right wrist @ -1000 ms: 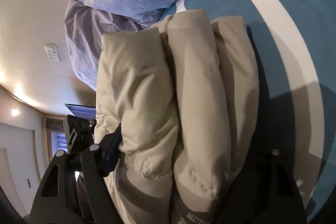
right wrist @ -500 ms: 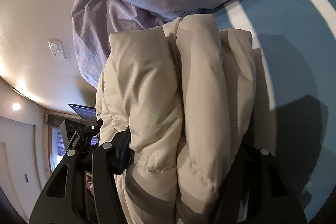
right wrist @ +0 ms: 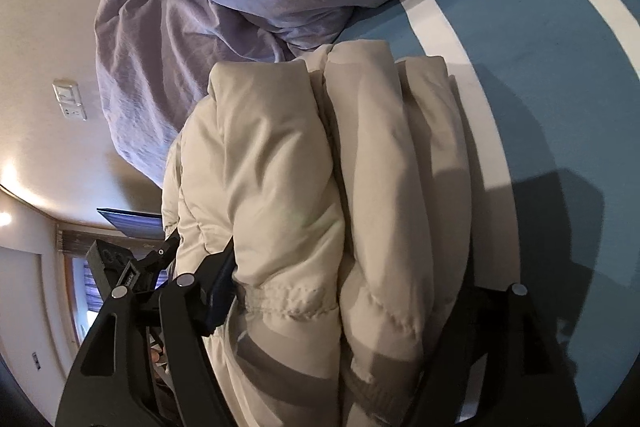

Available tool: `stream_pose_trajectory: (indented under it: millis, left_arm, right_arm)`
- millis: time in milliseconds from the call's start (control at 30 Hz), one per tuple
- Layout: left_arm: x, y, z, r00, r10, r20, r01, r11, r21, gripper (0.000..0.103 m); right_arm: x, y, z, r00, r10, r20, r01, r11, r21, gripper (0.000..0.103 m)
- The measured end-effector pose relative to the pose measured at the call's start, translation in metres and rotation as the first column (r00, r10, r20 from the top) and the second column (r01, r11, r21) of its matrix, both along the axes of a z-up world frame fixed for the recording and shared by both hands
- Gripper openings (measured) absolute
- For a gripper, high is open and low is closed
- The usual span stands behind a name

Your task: Fold large clothes

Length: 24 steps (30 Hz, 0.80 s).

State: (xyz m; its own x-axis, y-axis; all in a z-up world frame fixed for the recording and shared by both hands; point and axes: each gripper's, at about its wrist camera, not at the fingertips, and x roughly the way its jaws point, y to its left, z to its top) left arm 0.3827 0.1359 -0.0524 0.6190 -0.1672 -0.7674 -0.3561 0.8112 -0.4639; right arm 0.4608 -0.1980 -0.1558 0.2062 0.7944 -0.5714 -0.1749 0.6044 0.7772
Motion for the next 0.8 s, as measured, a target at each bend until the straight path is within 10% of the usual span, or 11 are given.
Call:
stream_pose_trajectory:
  millis: [467, 800]
  left_arm:
    - [-0.007, -0.018, 0.033, 0.999, -0.001, 0.036, -0.010, 0.951, 0.308, 0.087]
    - [-0.007, -0.046, 0.032, 0.996, -0.070, 0.055, 0.047, 0.941, 0.336, 0.088]
  right_arm:
    - [-0.026, 0.007, 0.050, 0.977, -0.051, 0.208, 0.117, 0.940, -0.319, 0.087]
    - [-0.066, 0.025, 0.096, 0.856, -0.025, 0.516, 0.308, 0.826, -0.471, 0.084]
